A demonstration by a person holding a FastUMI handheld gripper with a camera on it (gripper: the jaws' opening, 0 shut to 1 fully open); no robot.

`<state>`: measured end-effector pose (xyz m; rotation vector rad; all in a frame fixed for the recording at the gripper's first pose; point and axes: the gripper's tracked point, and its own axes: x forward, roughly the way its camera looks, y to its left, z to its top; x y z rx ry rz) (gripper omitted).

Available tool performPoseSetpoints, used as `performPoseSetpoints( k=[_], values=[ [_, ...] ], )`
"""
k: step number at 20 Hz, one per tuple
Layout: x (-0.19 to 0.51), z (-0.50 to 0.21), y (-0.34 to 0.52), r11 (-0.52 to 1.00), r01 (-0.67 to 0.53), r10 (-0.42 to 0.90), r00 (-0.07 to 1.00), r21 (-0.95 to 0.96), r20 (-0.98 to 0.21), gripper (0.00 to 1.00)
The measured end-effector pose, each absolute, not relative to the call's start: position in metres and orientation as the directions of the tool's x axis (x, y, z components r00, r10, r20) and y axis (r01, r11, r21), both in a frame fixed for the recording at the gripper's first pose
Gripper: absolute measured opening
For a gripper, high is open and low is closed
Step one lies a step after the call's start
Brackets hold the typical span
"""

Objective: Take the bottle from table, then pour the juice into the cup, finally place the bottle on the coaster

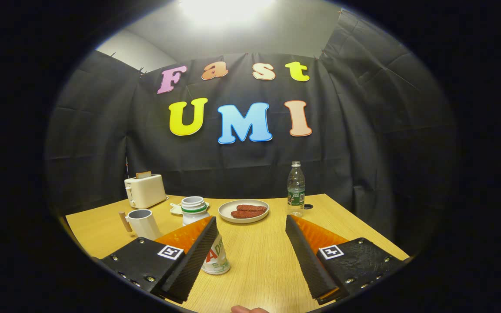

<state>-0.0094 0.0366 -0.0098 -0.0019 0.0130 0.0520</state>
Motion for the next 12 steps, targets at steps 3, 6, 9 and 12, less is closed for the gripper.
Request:
performPoseSetpoints(
  k=[3,6,9,12],
  values=[
    [-0.013,-0.015,0.057,0.997,-0.079,0.078,0.997,-0.016,-0.016,0.97],
    [-0.011,-0.025,0.075,0.997,-0.073,0.073,0.997,-0.018,-0.007,0.98],
    [-0.005,-0.037,0.092,0.997,-0.070,0.069,0.998,-0.033,-0.006,0.98],
    [0.006,-0.050,0.108,0.997,-0.066,0.065,0.998,-0.046,-0.026,0.98]
  ],
)
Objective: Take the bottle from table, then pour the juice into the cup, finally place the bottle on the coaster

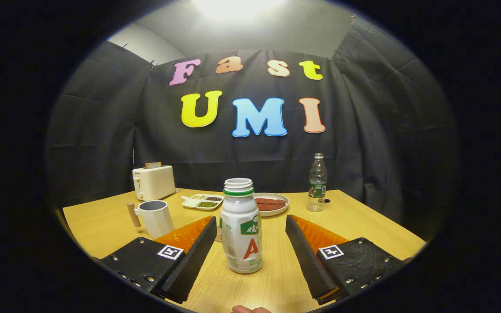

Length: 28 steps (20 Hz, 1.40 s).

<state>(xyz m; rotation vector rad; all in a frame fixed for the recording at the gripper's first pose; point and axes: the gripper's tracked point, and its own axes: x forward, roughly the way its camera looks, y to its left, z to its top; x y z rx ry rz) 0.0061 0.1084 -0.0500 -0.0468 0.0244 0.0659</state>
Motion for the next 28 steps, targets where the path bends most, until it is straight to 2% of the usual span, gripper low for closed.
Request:
performPoseSetpoints(
  k=[16,17,19,28],
  values=[
    [0.073,-0.084,0.115,0.995,0.078,-0.084,0.992,-0.069,-0.092,0.97],
    [0.075,-0.087,0.115,0.995,0.075,-0.082,0.991,-0.071,-0.104,0.93],
    [0.076,-0.086,0.115,0.994,0.075,-0.083,0.991,-0.082,-0.101,0.74],
    [0.102,-0.076,0.149,0.955,-0.079,0.029,0.984,-0.286,-0.175,0.71]
  ],
)
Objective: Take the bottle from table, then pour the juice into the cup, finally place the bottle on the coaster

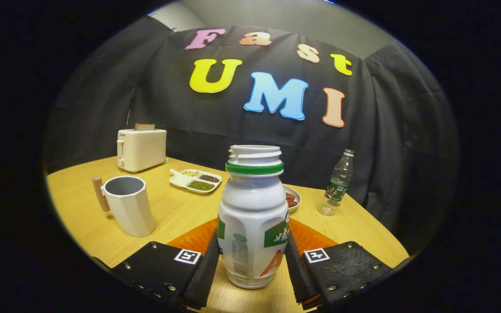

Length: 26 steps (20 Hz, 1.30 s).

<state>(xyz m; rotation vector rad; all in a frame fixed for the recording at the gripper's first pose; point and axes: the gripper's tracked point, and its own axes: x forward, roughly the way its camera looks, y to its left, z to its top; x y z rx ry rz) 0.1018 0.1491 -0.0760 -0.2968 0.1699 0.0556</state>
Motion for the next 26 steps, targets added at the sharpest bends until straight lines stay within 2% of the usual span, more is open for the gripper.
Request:
performPoseSetpoints(
  k=[6,13,19,26],
  values=[
    [0.111,-0.074,0.179,0.858,-0.173,0.074,0.974,-0.485,-0.215,0.72],
    [0.125,-0.081,0.192,0.742,-0.243,0.087,0.959,-0.625,-0.271,0.72],
    [0.128,-0.088,0.204,0.660,-0.303,0.099,0.942,-0.687,-0.321,0.72],
    [0.133,-0.090,0.206,0.520,-0.320,0.067,0.940,-0.792,-0.335,0.72]
  ],
)
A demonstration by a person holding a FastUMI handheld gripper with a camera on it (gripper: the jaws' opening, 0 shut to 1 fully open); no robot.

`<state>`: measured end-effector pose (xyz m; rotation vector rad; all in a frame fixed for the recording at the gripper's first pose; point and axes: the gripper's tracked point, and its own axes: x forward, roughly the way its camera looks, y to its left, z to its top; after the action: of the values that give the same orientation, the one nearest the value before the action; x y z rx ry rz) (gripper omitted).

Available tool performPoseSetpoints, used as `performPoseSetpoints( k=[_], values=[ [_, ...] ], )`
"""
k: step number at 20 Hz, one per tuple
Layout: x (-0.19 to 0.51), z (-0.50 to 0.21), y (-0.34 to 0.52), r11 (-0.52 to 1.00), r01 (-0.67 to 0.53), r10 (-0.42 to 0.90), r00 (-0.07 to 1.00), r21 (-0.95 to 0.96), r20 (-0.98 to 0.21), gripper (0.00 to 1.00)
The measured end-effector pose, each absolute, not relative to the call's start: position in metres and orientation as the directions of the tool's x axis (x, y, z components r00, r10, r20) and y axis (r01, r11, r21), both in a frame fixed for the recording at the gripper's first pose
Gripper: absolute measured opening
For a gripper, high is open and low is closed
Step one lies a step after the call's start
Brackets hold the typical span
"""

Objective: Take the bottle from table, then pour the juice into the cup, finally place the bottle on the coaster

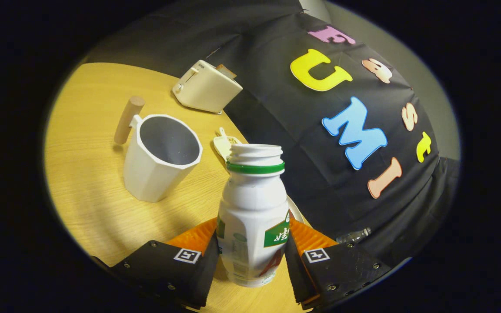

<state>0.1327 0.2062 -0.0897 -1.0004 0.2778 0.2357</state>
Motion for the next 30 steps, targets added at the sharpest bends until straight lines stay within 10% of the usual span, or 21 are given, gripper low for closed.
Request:
performPoseSetpoints(
  k=[30],
  values=[
    [0.152,-0.055,0.228,-0.091,-0.197,0.014,0.980,-0.976,-0.199,0.72]
  ],
)
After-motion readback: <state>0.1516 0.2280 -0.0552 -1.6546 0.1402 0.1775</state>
